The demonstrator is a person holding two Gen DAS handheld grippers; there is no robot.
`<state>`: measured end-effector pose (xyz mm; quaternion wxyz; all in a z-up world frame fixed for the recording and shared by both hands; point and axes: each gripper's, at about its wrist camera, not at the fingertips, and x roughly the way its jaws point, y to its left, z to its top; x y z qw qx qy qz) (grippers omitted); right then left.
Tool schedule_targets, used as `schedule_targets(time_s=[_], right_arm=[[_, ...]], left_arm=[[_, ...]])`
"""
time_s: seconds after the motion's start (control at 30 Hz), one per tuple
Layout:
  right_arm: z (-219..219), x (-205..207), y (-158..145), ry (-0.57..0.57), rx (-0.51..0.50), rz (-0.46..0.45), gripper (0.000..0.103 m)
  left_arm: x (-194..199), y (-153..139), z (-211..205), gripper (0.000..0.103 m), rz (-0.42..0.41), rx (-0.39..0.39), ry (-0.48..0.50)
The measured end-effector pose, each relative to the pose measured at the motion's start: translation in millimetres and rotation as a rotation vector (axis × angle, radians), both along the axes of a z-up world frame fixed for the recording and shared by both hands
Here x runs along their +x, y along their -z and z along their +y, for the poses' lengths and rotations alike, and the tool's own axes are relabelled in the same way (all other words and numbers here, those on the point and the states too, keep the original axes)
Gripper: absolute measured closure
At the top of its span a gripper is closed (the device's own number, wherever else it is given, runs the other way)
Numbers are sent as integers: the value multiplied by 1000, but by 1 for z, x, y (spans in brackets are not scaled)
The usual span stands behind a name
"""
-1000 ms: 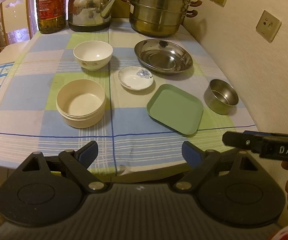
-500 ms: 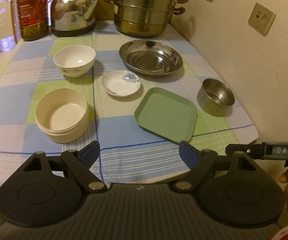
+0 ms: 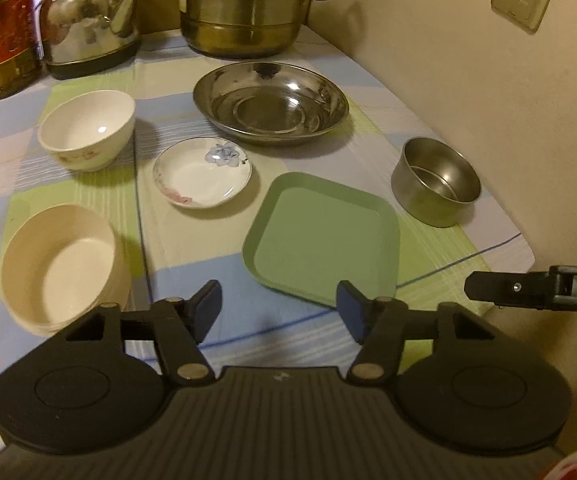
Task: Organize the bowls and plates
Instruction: 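Move the left tool to the green square plate and close on its rim, then lift the green plate with the left tool and lower it into the steel basin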
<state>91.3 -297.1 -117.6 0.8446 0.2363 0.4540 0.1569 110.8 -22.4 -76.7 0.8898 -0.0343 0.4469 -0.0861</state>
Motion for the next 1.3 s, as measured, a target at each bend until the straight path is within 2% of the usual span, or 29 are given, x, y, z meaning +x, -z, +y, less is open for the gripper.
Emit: schedule_targets(time_s=[0.07,0.1,0.4,0.7,0.87,0.93,1.0,1.13,1.3], right_arm=[[6,6,3,4,-14,-11,29],[8,9,3,6,-28,-22,36],[38,41,21,0,-98,-41,56],[61,53,34,-24,-168,-35,76],[62,57,40,-7,-194,-14,82],[63,58,40,-6,-198,-10,84],[63,59,41,-12,-201,-5,92],[65,57,40,-26,-228,-15,95],[67,52,30,-46,-255,-57,95]], left_arm=[[9,6,1,51,7,4,4],[14,9,2,55,13,5,4],[51,36,10,70,79,-4,-12],[75,49,10,78,95,-2,5],[80,53,10,84,105,-2,20],[81,55,11,89,110,-5,26],[82,56,10,91,110,0,31],[81,56,12,97,104,10,39],[75,49,14,97,82,-1,50]])
